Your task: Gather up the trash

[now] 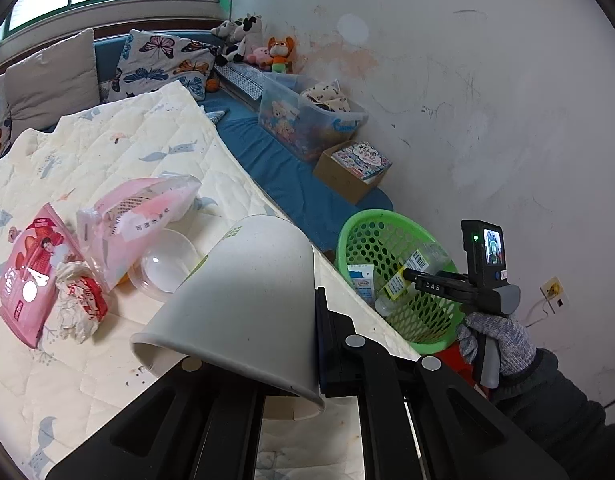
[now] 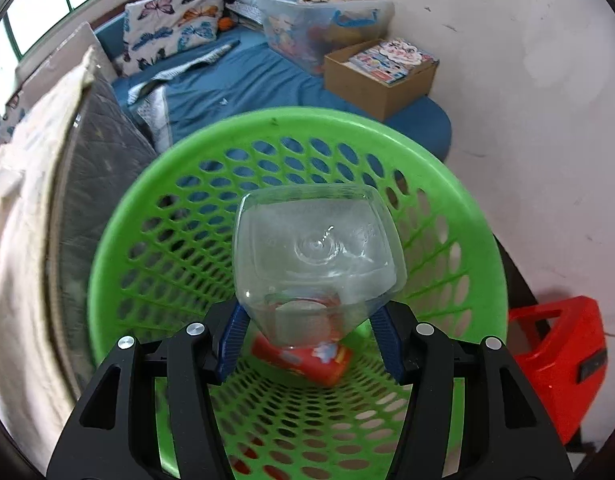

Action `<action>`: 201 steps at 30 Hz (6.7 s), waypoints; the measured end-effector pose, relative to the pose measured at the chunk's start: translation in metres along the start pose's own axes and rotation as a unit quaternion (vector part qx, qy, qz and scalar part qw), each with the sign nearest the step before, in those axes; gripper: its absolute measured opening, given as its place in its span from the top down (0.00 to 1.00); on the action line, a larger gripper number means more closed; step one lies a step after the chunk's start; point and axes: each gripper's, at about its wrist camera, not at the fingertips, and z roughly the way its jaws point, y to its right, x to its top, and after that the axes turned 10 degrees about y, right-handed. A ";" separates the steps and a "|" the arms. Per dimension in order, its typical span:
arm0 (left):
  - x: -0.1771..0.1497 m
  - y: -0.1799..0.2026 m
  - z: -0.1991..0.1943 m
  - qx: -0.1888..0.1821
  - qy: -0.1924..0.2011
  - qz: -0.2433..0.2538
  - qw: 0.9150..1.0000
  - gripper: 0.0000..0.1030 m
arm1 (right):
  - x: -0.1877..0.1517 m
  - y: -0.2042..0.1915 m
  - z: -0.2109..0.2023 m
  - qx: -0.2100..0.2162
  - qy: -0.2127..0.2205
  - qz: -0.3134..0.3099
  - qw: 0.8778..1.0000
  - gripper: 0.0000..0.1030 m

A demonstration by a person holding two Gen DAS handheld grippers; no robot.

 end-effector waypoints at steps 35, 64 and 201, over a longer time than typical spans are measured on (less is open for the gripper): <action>-0.006 0.069 0.054 -0.060 -0.056 0.046 0.996 0.96 | -0.012 0.036 -0.039 0.001 0.011 0.005 1.000 0.30; -0.044 0.143 0.175 -0.066 -0.171 0.120 0.976 0.73 | -0.045 0.082 -0.100 0.032 0.052 0.075 0.995 0.25; -0.057 -0.151 -0.108 0.163 0.053 -0.069 0.983 0.61 | 0.072 -0.345 -0.039 0.302 -0.041 -0.024 0.952 0.55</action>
